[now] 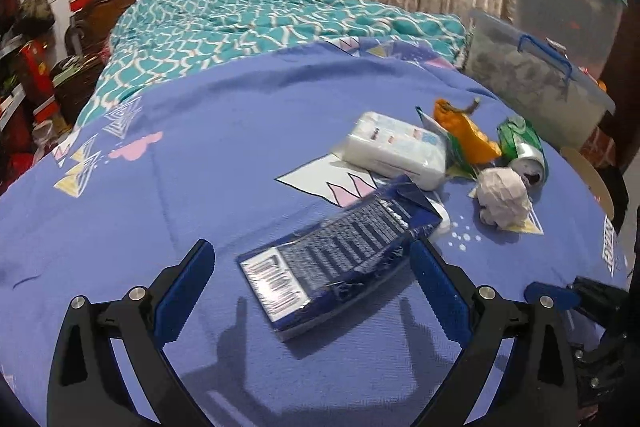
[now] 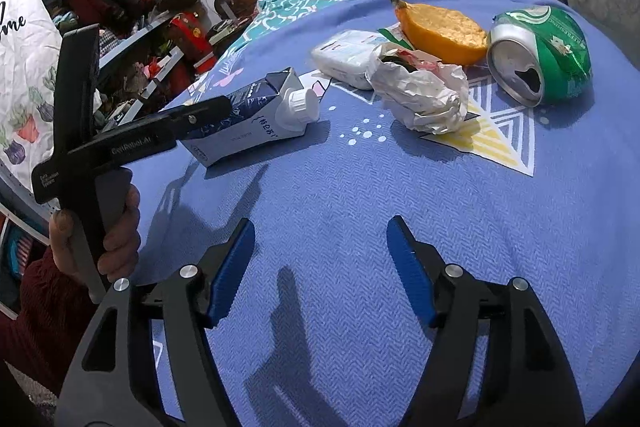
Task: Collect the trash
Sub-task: 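Move both open tools back toward the remaining items on the bed, then grasp the blue-and-white milk carton with the left tool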
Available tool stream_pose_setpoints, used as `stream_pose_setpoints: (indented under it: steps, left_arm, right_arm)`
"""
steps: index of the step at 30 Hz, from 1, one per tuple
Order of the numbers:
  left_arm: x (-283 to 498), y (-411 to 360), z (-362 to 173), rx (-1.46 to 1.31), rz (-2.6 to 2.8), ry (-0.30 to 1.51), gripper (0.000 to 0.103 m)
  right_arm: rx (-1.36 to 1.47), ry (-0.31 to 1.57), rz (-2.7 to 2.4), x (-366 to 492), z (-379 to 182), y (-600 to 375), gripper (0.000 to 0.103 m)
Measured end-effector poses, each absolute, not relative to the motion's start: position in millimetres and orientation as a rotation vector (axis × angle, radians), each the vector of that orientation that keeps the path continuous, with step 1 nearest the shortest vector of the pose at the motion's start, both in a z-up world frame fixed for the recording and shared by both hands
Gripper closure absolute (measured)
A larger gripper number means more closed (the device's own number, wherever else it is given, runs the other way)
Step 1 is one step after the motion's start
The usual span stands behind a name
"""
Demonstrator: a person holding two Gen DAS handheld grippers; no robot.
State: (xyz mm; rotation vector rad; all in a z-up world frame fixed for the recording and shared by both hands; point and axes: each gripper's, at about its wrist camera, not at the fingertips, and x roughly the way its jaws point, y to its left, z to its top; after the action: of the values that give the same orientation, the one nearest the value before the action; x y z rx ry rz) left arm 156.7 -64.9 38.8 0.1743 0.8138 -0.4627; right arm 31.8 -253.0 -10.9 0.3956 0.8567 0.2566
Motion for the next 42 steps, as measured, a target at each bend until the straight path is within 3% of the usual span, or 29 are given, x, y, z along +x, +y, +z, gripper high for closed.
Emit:
stream_pose_setpoints:
  steps: [20,24,26,29,42]
  left_arm:
    - [159.2,-71.4,15.3,0.207,-0.469,0.869,0.011]
    - [158.4,-74.0,13.0,0.221,-0.465,0.876,0.018]
    - [157.0,-74.7,12.2,0.226,-0.463,0.874,0.029]
    - [155.2,-75.1,12.1,0.233,-0.457,0.866,0.037]
    - [138.5,-71.3,14.6,0.231,-0.438,0.852,0.053]
  right_arm:
    - [0.406,0.854,0.262,29.4,-10.8,-256.5,0.033]
    - [0.406,0.854,0.261,29.5,-10.7,-256.6,0.033]
    - [0.405,0.854,0.261,29.5,-10.7,-256.6,0.033]
    - [0.405,0.854,0.261,29.6,-10.7,-256.7,0.033]
    - [0.406,0.854,0.262,29.3,-10.8,-256.7,0.033]
